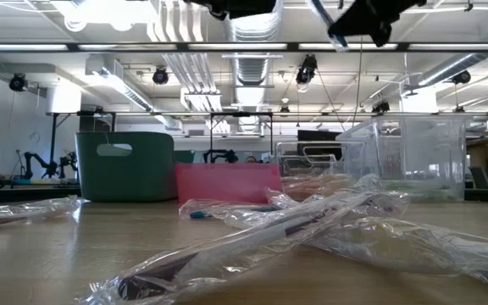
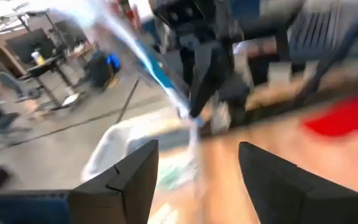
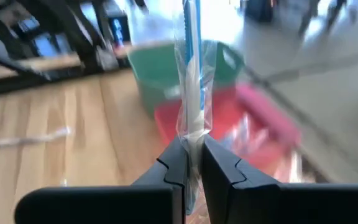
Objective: Pick & Place Toothbrushes
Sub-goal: Put the blue toothbrush into the red bin
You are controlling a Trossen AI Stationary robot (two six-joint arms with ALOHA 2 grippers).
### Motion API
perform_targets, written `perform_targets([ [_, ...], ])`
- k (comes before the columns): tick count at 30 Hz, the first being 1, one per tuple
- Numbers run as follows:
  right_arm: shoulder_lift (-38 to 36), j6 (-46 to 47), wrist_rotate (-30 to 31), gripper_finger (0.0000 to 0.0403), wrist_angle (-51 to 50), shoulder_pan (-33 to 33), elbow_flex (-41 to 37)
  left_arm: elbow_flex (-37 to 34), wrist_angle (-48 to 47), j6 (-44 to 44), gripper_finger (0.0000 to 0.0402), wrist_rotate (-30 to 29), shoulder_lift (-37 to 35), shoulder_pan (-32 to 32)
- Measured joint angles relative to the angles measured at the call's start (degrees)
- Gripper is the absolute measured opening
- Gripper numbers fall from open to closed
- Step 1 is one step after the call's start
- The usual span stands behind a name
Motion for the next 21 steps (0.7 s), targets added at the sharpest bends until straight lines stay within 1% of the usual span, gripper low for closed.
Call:
perform_targets([
  [2, -0.16, 3.54, -0.15, 0.0018, -5.84, -0.34, 1.06, 3.05, -6.68, 5.99, 0.0228, -3.41, 0.31, -0.70],
  [5, 0.73, 8.36, -1.05, 0.0018, -13.40, -0.50, 3.03, 7.69, -14.49, 16.30, 0.0229, -10.29, 1.55, -2.30],
  [7, 1.93, 10.56, -3.81, 0.0018, -16.71, -0.54, 4.17, 10.68, -17.18, 23.45, 0.0229, -16.00, 3.02, -3.59],
  [9, 3.35, 12.20, -8.39, 0.0019, -18.34, -0.60, 5.51, 12.91, -19.74, 30.59, 0.0229, -22.69, 4.61, -4.94],
  [11, 4.69, 13.65, -11.71, 0.0019, -19.57, -0.58, 6.83, 14.57, -19.92, 37.09, 0.0229, -28.82, 6.37, -5.97],
  [13, 6.02, 13.84, -13.48, 0.0019, -20.46, -0.60, 8.25, 15.38, -20.46, 42.20, 0.0229, -33.10, 8.05, -6.74],
  [19, 10.52, 13.13, -13.82, 0.0020, -24.91, -0.65, 12.97, 15.99, -20.25, 53.13, 0.0230, -39.41, 12.65, -8.42],
  [21, 11.86, 12.70, -13.82, 0.0020, -25.76, -0.63, 14.16, 15.96, -19.49, 56.67, 0.0230, -42.89, 14.21, -9.15],
])
